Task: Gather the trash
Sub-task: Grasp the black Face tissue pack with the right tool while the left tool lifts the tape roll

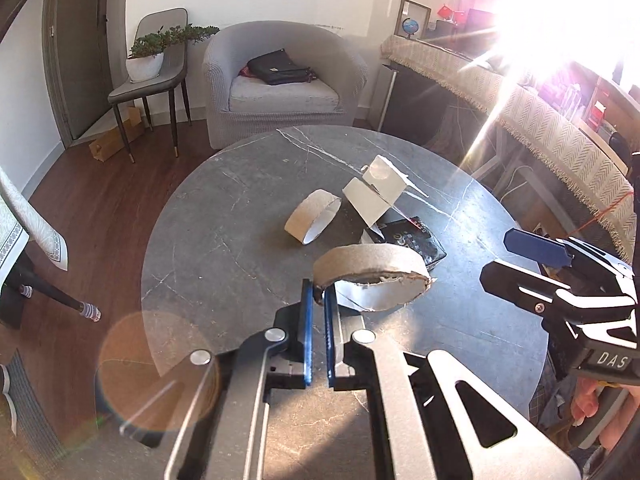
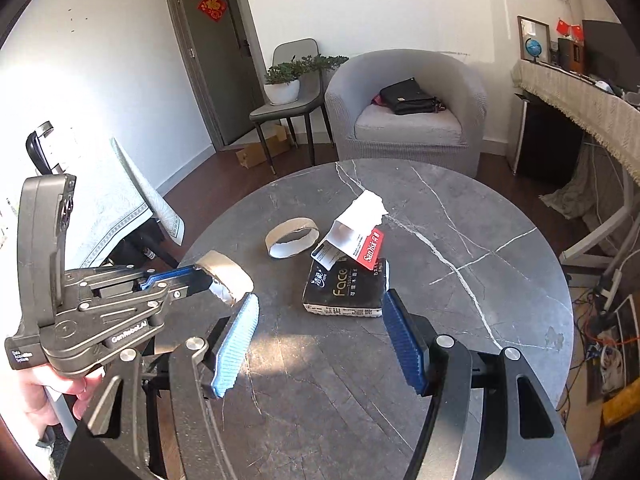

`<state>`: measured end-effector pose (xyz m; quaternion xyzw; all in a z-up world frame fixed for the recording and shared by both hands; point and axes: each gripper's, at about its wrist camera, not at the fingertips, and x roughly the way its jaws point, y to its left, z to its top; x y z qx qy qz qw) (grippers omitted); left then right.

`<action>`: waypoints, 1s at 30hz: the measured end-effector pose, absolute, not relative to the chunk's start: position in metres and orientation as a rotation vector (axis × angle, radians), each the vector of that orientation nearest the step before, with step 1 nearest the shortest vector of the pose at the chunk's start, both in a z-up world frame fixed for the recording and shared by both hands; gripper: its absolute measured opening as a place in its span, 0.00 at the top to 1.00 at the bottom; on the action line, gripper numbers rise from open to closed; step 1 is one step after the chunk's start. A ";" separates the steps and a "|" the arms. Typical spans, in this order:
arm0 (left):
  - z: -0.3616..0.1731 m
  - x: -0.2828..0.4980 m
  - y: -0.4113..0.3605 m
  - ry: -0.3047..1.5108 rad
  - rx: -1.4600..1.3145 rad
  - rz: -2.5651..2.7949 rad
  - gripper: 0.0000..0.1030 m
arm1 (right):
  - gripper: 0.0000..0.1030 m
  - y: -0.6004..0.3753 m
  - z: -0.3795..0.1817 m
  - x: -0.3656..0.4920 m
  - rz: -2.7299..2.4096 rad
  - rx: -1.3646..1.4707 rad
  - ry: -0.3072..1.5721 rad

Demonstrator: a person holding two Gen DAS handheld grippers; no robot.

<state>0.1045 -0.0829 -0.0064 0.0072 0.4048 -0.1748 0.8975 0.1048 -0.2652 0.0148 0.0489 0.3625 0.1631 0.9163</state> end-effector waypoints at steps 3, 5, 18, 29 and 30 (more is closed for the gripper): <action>-0.013 0.105 -0.082 0.827 0.027 -0.377 0.94 | 0.37 -0.261 0.009 0.109 0.330 0.091 0.764; -0.017 0.108 -0.082 0.833 -0.006 -0.397 0.94 | 0.37 -0.260 0.006 0.111 0.319 0.087 0.773; -0.021 0.109 -0.044 0.806 -0.068 -0.374 0.94 | 0.29 -0.253 -0.017 0.123 0.277 0.029 0.808; -0.014 0.109 0.025 0.773 -0.143 -0.289 0.94 | 0.17 -0.231 -0.040 0.155 0.198 -0.011 0.874; -0.015 0.109 0.030 0.775 -0.145 -0.283 0.94 | 0.17 -0.230 -0.043 0.159 0.194 -0.001 0.884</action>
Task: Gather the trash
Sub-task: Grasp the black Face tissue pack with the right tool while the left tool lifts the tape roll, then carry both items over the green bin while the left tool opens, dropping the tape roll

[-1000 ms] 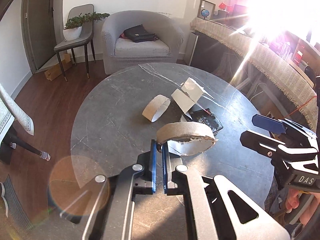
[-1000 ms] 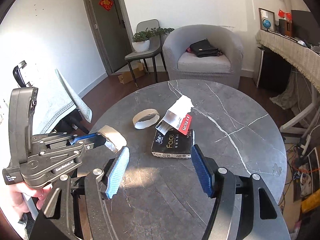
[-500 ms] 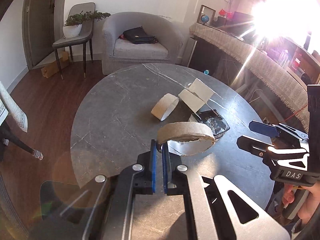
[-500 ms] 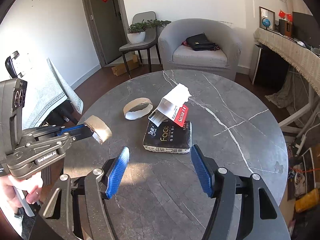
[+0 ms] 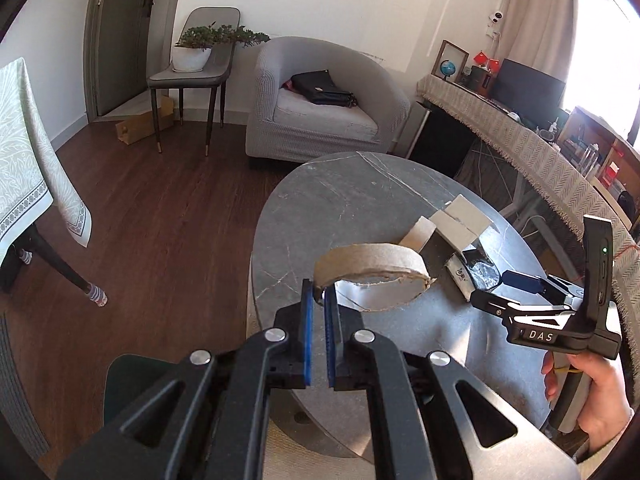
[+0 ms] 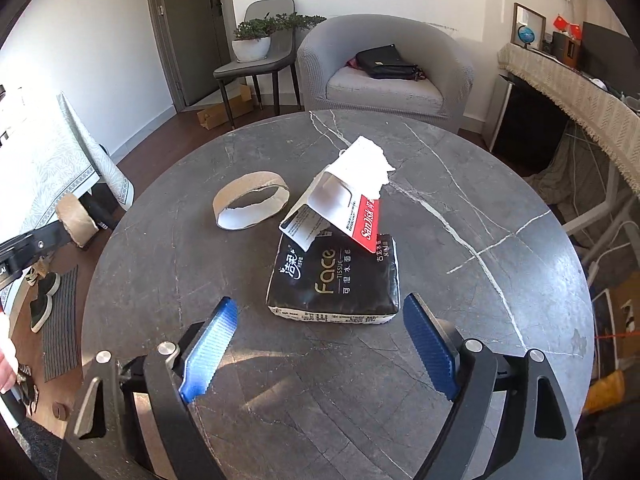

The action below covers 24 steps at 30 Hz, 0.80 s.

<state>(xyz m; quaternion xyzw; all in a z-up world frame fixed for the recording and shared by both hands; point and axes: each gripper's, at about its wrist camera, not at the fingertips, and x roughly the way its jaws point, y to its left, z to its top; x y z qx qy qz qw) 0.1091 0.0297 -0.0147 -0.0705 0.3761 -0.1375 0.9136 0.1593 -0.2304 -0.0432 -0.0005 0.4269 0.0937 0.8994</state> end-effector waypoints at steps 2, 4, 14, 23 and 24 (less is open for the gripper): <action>-0.017 0.109 0.040 0.778 -0.147 -0.273 0.94 | 0.17 -0.229 -0.048 0.166 0.179 0.003 0.891; -0.019 0.109 0.049 0.781 -0.146 -0.263 0.94 | 0.17 -0.225 -0.050 0.172 0.152 -0.013 0.887; -0.036 0.105 0.099 0.809 -0.161 -0.193 0.94 | 0.31 -0.213 -0.058 0.177 0.136 0.001 0.925; -0.067 0.107 0.142 0.879 -0.147 -0.121 0.94 | 0.31 -0.180 -0.046 0.142 0.305 0.113 0.988; -0.072 0.108 0.146 0.891 -0.145 -0.112 0.94 | 0.31 -0.173 -0.043 0.139 0.325 0.105 0.984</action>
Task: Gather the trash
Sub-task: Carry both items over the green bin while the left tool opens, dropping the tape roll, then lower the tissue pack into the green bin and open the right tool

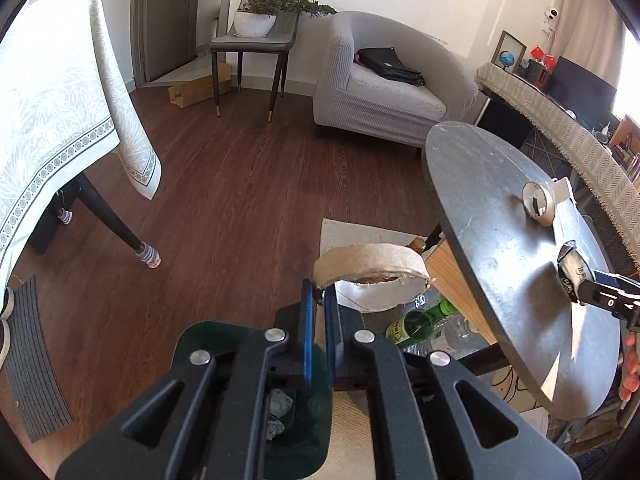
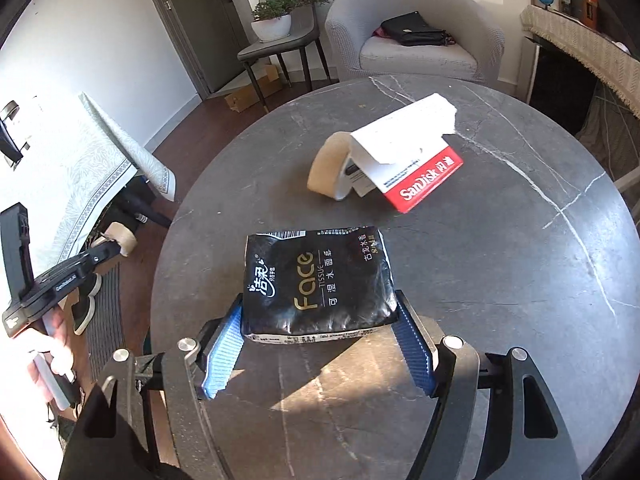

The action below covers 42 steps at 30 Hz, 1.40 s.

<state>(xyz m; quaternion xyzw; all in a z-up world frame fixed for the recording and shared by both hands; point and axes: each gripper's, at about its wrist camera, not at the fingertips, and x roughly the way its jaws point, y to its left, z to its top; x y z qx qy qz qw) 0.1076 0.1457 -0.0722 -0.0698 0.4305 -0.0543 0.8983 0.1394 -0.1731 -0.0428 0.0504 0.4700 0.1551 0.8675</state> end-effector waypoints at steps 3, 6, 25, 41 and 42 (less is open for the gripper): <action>-0.088 0.108 0.158 0.940 -0.142 -0.086 0.94 | 0.31 -0.154 -0.033 0.133 0.357 0.062 0.954; -0.102 0.107 0.164 0.985 -0.142 -0.073 0.94 | 0.31 -0.137 -0.021 0.131 0.378 0.030 0.907; -0.209 0.097 0.188 1.288 -0.078 -0.048 0.87 | 0.31 -0.023 -0.005 0.127 0.618 -0.066 0.811; -0.181 0.081 0.221 1.168 -0.110 -0.052 0.62 | 0.31 0.050 -0.031 0.133 0.668 -0.138 0.853; -0.173 0.080 0.224 1.139 -0.108 -0.048 0.62 | 0.31 0.054 -0.034 0.134 0.670 -0.145 0.859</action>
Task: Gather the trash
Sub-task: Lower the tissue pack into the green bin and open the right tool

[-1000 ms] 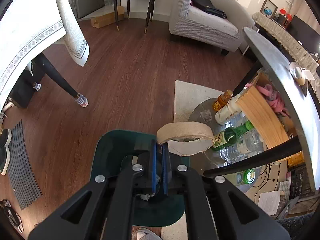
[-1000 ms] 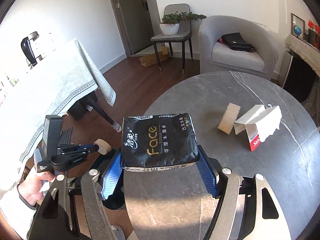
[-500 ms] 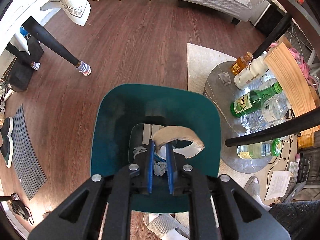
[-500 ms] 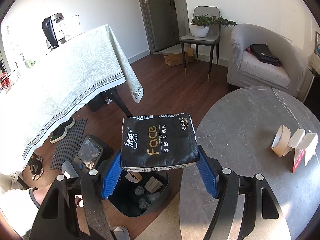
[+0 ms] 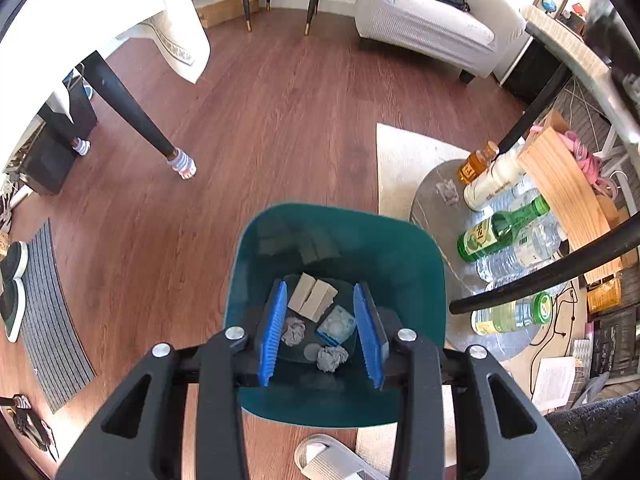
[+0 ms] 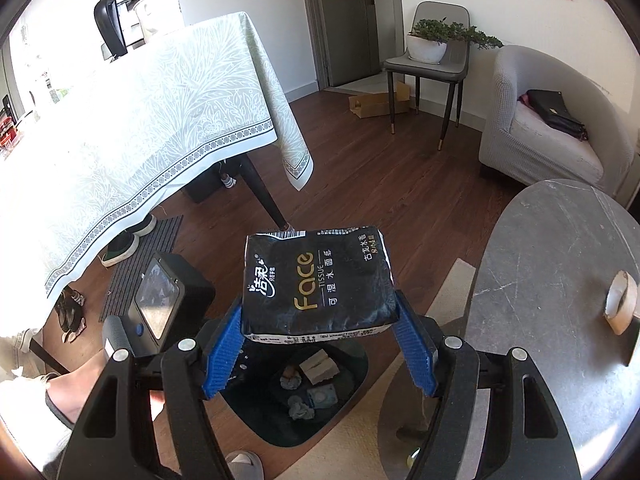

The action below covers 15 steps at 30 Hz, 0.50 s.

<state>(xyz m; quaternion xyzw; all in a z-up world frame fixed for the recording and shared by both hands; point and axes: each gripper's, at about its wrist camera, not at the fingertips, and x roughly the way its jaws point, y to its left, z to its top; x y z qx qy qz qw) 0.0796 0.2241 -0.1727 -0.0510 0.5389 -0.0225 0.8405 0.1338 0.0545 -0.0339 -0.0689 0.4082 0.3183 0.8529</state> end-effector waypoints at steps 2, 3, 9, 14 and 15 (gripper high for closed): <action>-0.156 0.077 0.230 1.082 -0.108 -0.038 0.61 | 0.31 0.062 -0.041 0.134 0.673 -0.159 0.872; -0.147 0.076 0.233 1.054 -0.113 -0.035 0.61 | 0.31 0.067 -0.046 0.134 0.674 -0.167 0.881; -0.105 0.072 0.251 0.928 -0.164 -0.005 0.64 | 0.31 0.091 -0.084 0.134 0.679 -0.223 0.939; -0.080 0.072 0.250 0.857 -0.174 0.003 0.74 | 0.31 0.106 -0.120 0.133 0.685 -0.264 1.013; -0.075 0.072 0.248 0.846 -0.175 -0.002 0.75 | 0.31 0.108 -0.128 0.132 0.686 -0.274 1.028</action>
